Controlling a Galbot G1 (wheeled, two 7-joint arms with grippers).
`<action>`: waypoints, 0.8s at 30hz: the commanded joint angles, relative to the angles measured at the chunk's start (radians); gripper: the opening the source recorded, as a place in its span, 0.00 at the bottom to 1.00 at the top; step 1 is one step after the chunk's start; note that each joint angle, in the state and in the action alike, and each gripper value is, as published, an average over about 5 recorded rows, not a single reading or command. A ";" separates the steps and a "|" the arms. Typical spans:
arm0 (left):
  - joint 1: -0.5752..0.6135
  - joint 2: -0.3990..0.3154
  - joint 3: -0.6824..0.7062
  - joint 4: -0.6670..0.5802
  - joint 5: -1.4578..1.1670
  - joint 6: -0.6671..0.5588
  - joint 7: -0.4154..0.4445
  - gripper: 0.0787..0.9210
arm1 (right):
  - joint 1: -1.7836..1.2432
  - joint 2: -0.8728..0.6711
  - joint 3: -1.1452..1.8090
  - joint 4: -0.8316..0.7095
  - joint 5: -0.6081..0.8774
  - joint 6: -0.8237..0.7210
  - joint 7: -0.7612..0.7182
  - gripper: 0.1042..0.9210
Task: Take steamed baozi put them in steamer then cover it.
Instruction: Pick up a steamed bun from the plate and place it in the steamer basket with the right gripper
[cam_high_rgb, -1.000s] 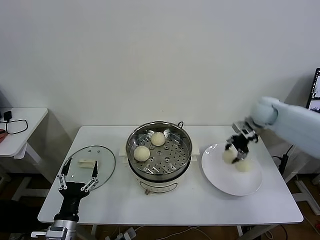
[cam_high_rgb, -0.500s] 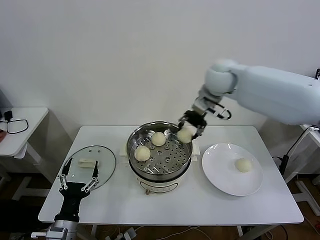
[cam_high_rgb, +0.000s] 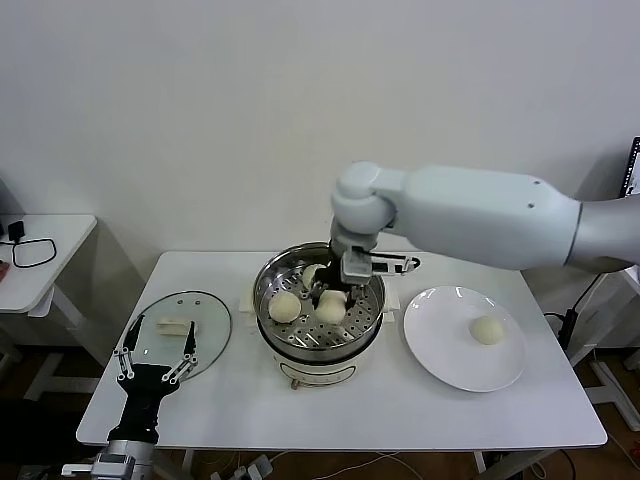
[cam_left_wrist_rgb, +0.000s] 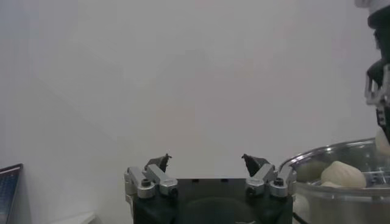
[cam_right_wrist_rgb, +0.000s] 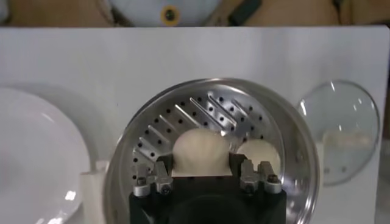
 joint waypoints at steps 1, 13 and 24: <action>0.002 0.003 0.000 0.002 0.000 0.003 -0.007 0.88 | -0.110 0.056 0.025 -0.011 -0.188 0.106 0.010 0.65; -0.002 0.003 -0.002 0.006 -0.002 -0.005 -0.009 0.88 | -0.140 0.067 0.017 -0.021 -0.196 0.089 -0.005 0.68; -0.004 -0.001 -0.011 0.012 -0.005 -0.007 -0.012 0.88 | -0.148 0.031 0.089 -0.025 -0.150 0.036 -0.011 0.88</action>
